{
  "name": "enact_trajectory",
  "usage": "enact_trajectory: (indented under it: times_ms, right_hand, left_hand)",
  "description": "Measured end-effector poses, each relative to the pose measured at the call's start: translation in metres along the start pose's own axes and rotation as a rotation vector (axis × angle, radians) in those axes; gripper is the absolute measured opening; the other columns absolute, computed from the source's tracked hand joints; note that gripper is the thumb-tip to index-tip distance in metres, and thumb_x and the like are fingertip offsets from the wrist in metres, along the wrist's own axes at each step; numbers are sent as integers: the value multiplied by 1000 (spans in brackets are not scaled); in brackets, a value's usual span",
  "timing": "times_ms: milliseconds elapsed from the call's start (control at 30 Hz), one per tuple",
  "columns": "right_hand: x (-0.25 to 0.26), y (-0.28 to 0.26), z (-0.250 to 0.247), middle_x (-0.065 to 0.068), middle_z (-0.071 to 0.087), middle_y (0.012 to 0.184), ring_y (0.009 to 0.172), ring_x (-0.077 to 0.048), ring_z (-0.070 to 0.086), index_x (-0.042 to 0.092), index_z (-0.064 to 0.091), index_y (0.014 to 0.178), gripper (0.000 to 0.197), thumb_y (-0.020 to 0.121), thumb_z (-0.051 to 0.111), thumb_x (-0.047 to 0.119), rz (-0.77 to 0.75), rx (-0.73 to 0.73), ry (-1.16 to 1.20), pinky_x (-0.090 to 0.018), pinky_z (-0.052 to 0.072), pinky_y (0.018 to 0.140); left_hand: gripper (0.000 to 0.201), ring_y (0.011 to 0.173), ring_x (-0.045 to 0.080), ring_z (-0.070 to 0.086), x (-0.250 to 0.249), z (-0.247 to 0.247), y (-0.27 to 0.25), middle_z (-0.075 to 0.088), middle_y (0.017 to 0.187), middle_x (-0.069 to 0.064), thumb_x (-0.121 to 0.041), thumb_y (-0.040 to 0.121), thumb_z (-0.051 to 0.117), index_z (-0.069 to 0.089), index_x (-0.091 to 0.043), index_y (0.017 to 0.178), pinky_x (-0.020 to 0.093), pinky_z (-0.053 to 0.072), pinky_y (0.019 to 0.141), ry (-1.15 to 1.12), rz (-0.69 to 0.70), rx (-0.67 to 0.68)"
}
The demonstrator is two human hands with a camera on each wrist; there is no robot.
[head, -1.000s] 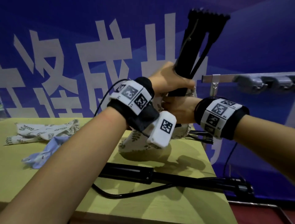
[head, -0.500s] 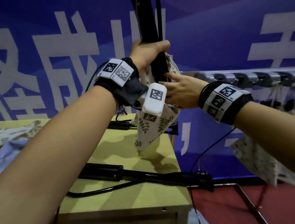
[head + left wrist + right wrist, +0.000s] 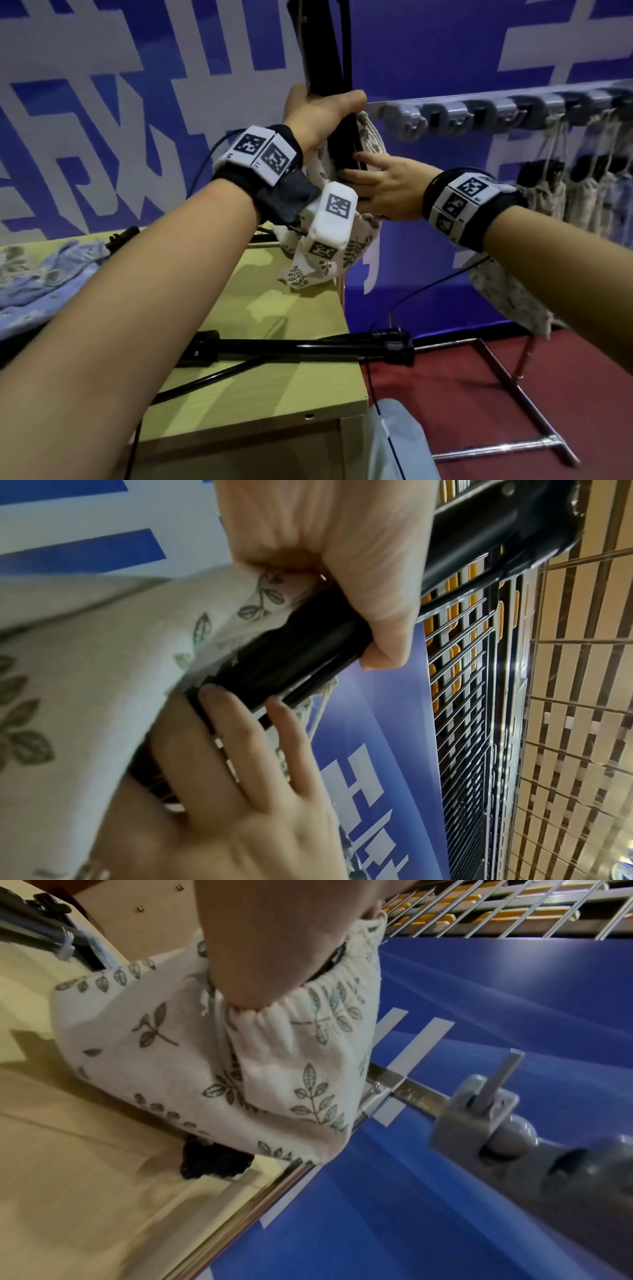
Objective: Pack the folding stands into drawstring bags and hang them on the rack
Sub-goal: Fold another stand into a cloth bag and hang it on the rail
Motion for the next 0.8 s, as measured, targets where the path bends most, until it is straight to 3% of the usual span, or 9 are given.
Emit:
enact_trajectory:
  times_ms: [100, 267, 367, 500, 667, 800]
  right_hand:
    - [13, -5, 15, -7, 70, 103, 104, -28, 64, 13, 72, 91, 73, 94, -1, 7, 45, -46, 49, -45, 29, 99]
    - [31, -3, 40, 0, 71, 102, 104, -24, 64, 20, 73, 92, 35, 76, 42, 11, 50, 50, 36, -43, 29, 100]
    - [35, -4, 52, 2, 70, 102, 106, -23, 63, 21, 73, 95, 34, 72, 49, 13, 70, 71, 50, -42, 28, 102]
    - [38, -10, 62, 0, 71, 100, 104, -24, 64, 19, 73, 91, 43, 74, 35, 8, 101, 19, 111, -43, 29, 101]
    - [40, -25, 70, -4, 72, 99, 103, -25, 65, 18, 73, 88, 30, 62, 58, 13, 128, 23, 97, -45, 29, 99]
    - [33, -45, 69, -7, 71, 98, 101, -27, 65, 15, 72, 89, 28, 63, 62, 12, 154, 18, 133, -47, 30, 98]
  left_hand:
    - [23, 58, 10, 60, 16, 15, 3, 63, 65, -2, -21, 63, 77, 65, -9, 78, 18, 47, 54, 40, -7, 34]
    - [16, 56, 7, 58, 37, 28, 4, 60, 58, -8, -20, 66, 75, 59, -19, 61, 18, 48, 57, 143, -3, 68]
    - [20, 49, 1, 56, 44, 34, 6, 58, 51, -12, -18, 68, 75, 58, -19, 58, 15, 45, 51, 156, 1, 69]
    - [22, 52, 5, 55, 49, 45, 9, 57, 54, -9, -17, 67, 75, 55, -19, 58, 17, 45, 53, 154, -16, 80]
    - [20, 48, 1, 53, 49, 67, 11, 56, 55, -9, -17, 68, 74, 56, -19, 60, 11, 40, 44, 149, -28, 138]
    - [20, 55, 4, 56, 39, 89, 12, 58, 60, -9, -18, 68, 75, 56, -20, 63, 13, 45, 50, 115, -23, 165]
Point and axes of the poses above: each hand's wrist, its own y-axis towards the middle knuckle, its own z-axis out of the palm, x = y × z, the point moved 3 cm from there along y, towards the middle knuckle
